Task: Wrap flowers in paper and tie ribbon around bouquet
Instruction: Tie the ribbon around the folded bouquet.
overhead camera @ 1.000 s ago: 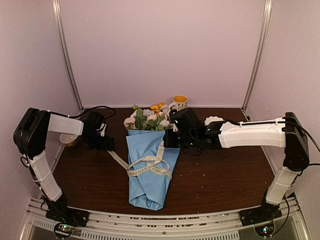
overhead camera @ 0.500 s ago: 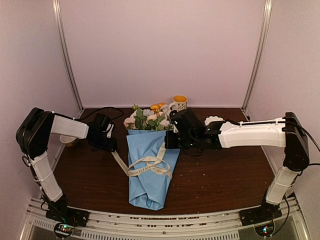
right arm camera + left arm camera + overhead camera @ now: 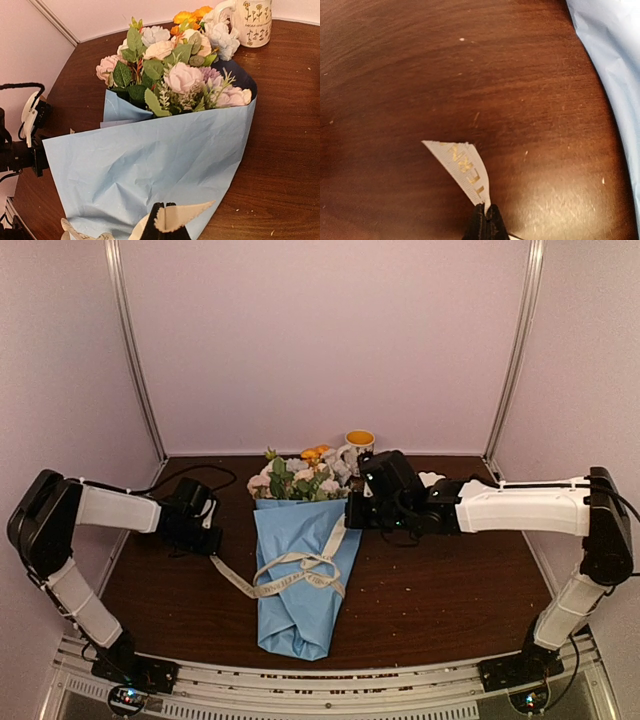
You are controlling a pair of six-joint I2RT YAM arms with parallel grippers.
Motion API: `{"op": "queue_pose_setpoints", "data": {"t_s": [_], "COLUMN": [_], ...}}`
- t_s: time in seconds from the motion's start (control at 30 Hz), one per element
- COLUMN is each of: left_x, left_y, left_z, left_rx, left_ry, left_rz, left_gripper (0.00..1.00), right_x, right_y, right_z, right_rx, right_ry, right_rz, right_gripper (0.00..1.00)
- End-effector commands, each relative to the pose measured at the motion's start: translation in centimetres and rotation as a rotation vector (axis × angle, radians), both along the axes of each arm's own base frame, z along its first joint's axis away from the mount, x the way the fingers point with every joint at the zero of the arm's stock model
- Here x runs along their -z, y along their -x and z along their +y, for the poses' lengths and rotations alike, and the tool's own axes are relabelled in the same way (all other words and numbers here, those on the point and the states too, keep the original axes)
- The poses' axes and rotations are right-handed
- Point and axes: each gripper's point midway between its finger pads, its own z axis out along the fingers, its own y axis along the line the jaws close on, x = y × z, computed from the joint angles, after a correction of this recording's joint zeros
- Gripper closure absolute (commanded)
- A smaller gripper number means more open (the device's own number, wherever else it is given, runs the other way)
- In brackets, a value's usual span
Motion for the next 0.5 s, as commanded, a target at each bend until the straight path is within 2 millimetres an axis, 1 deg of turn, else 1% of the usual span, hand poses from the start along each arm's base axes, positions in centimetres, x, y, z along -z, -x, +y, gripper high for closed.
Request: {"op": "queue_pose_setpoints", "data": {"t_s": [0.0, 0.13, 0.17, 0.23, 0.3, 0.37, 0.47], "left_x": [-2.7, -6.4, -7.4, -9.4, -11.1, -13.0, -15.8], "left_y": [0.1, -0.2, -0.3, -0.7, -0.8, -0.6, -0.2], "left_z": [1.5, 2.7, 2.9, 2.9, 2.5, 2.0, 0.7], "left_rx": [-0.074, -0.122, -0.123, -0.108, -0.095, -0.085, -0.043], "left_ry": [-0.001, -0.001, 0.0, 0.007, 0.033, 0.063, 0.101], "left_rz": [-0.059, -0.162, -0.186, -0.235, -0.274, -0.322, -0.395], "left_gripper": [1.0, 1.0, 1.0, 1.0, 1.0, 1.0, 1.0], "right_x": [-1.4, -0.8, -1.0, -1.6, -2.1, -2.6, -4.6], "right_y": [-0.4, -0.7, -0.8, -1.2, -1.5, -1.7, -1.8], "right_z": [-3.3, -6.4, -6.8, -6.7, -5.4, -3.4, -0.6], "right_rx": [0.069, 0.122, 0.129, 0.12, 0.082, 0.029, -0.038], "right_ry": [0.02, 0.036, 0.033, 0.037, 0.041, 0.044, 0.031], "right_rz": [-0.039, -0.034, -0.043, -0.067, -0.064, -0.067, -0.104], "right_gripper": [1.0, 1.0, 1.0, 1.0, 1.0, 1.0, 1.0]}}
